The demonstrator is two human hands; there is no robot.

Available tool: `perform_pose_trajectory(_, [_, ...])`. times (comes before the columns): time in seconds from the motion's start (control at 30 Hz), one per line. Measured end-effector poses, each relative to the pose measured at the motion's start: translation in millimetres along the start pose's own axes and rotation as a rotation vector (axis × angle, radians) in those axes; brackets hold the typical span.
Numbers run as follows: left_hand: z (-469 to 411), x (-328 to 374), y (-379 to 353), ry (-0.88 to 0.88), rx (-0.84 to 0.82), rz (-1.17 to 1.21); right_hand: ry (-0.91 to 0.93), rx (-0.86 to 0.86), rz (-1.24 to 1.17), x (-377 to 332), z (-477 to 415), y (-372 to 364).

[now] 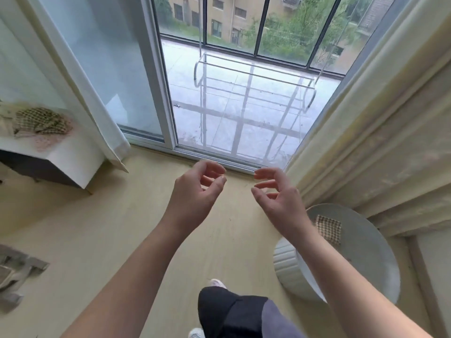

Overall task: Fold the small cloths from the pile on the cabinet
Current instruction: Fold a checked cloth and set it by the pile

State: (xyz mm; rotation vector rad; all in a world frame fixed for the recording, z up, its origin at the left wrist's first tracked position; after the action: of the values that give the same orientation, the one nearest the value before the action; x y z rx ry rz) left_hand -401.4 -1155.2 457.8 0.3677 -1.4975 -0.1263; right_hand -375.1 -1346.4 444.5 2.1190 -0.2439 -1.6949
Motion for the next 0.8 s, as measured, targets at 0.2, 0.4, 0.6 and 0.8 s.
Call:
perform_pose_trajectory(0.2, [-59, -47, 131, -0.013, 0.075, -0.024, 0.053, -0.059, 0.003, -33, -75, -131])
perform_pose_trajectory(0.4, [-153, -112, 278, 0.093, 0.115, -0.036, 0.075, -0.125, -0.006, -69, -191, -284])
perform_pose_trajectory(0.6, [-244, -152, 418, 0.153, 0.163, 0.016, 0.113, -0.170, 0.019, -131, -305, -416])
perform_pose_trajectory(0.8, [-319, -213, 555, 0.211, 0.247, 0.100, 0.094, -0.205, 0.028, -160, -381, -561])
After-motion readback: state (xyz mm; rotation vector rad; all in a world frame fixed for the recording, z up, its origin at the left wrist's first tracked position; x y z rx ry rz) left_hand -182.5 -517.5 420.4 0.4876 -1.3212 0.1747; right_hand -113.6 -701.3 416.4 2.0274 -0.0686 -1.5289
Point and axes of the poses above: each hand's wrist, its own z-axis away from the middle knuckle, its own y-axis out of the back of the hand, x = y × z, the point moved 3 cm from there along -z, towards the middle knuckle, and after that the axes turned 6 degrees about y, right-handed, at the moved point
